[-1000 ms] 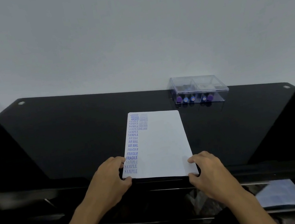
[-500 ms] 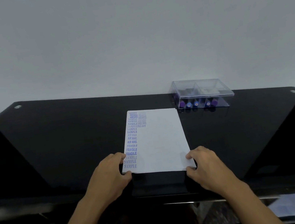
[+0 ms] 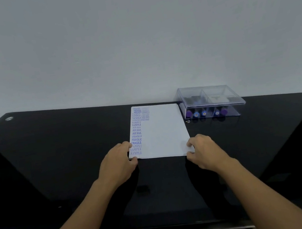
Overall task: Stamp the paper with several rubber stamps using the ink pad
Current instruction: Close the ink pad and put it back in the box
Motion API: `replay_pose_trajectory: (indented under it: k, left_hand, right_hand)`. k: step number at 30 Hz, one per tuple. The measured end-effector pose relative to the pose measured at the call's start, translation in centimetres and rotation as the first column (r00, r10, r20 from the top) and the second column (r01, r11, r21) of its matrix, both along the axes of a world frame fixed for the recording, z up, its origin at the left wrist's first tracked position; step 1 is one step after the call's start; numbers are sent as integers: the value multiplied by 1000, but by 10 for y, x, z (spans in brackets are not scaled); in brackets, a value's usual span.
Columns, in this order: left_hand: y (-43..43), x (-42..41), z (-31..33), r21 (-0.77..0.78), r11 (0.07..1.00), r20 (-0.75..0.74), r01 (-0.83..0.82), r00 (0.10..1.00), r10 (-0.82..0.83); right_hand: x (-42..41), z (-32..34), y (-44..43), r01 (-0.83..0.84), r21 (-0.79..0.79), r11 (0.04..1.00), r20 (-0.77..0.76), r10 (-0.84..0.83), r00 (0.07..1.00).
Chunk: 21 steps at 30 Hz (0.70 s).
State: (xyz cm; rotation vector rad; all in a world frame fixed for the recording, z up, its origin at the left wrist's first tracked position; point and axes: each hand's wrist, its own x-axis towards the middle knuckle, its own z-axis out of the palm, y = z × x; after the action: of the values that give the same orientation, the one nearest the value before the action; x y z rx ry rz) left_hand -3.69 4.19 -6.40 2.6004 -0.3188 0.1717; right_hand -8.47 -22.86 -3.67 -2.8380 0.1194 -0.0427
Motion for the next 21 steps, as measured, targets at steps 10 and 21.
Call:
replay_pose_trajectory:
  k: [10, 21]
  left_hand:
    - [-11, 27, 0, 20, 999, 23, -36, 999, 36]
    - [-16, 26, -4, 16, 997, 27, -78, 997, 78]
  right_hand:
    - [26, -2, -6, 24, -1, 1000, 19, -24, 1000]
    - [28, -10, -7, 42, 21, 999, 54, -43, 998]
